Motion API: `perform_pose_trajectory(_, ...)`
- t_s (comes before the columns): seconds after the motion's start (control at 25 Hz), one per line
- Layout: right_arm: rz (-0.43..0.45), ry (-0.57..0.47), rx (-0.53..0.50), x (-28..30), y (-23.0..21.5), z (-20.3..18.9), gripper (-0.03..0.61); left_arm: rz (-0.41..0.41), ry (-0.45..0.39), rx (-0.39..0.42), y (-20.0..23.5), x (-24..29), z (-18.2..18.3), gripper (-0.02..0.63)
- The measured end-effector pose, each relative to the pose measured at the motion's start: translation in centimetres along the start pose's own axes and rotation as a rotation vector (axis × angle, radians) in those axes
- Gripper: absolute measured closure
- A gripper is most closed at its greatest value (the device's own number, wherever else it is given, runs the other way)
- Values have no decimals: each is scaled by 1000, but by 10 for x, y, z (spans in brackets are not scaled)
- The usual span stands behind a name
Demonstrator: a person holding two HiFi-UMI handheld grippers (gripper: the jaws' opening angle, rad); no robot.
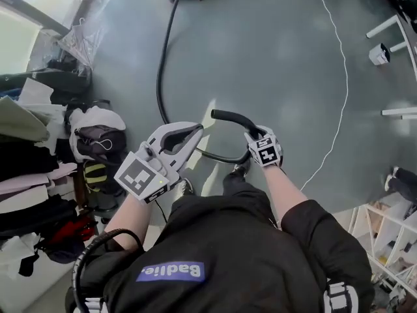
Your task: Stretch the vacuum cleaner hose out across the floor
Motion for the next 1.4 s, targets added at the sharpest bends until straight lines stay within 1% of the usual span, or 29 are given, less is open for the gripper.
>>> perform_pose_trajectory(0.12,-47,-12,62,-38,46,-26,403,-37,-24,-3,-20,-51,1,618)
perform_pose_trajectory(0.24,-101,-55,161,-76,86,-45,403,-92,-52,-5,-35,-94,2,618)
perform_pose_trajectory(0.36,-142,-98,236,-108,118,-56,402,-147,-68,9,-42,-126,1,618)
perform_pose_trajectory(0.52,-154,-151,295,-151,149,-76,403,-187,-81,13,-67,-155,1,618)
perform_pose_trajectory(0.68,-156,-189,350,-185,145,-103,402,-184,-79,17,-99,-164,4,618)
perform_pose_trajectory(0.84,-141,-204,399,-204,134,-141,403,-168,-40,13,-142,-162,2,618)
perform_pose_trajectory(0.96,-109,-220,421,-216,123,-174,402,-158,-10,21,-180,-150,2,618)
perform_pose_trajectory(1.16,-55,-213,449,-236,95,-243,402,-135,6,14,-247,-120,15,618)
perform_pose_trajectory(1.28,-55,-225,481,-247,82,-273,402,-142,28,19,-278,-109,17,618)
perform_pose_trajectory(1.4,-59,-249,508,-259,83,-290,403,-171,48,26,-301,-106,20,618)
Point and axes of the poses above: the fingertips, and each gripper's own axes: x forward along the fingers, y to its left, z out of its top, the point moved 9 cm from there along -x, backward along the fingers, and after that the axes turned 8 degrees about x, right-handed, at the moved point
